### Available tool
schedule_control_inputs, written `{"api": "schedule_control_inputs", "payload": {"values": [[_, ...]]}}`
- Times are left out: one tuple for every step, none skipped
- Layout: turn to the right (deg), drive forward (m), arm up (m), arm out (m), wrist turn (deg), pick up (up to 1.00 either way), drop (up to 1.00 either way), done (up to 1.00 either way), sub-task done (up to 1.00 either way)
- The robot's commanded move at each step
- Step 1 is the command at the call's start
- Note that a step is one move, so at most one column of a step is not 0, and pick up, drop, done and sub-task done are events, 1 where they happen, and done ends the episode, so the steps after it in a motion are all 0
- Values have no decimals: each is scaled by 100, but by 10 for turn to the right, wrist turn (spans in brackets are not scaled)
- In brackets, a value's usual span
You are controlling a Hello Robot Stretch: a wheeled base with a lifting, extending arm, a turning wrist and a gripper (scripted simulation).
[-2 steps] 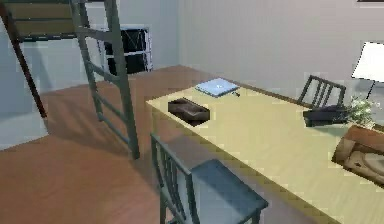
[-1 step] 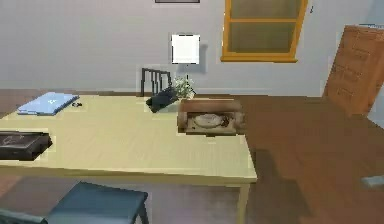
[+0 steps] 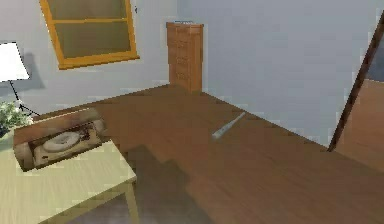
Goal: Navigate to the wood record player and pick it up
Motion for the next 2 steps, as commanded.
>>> {"api": "schedule_control_inputs", "payload": {"values": [[0, 80, 0, 0, 0, 0, 0, 0, 0], [-300, 0, 0, 0, 0, 0, 0, 0, 0]]}}
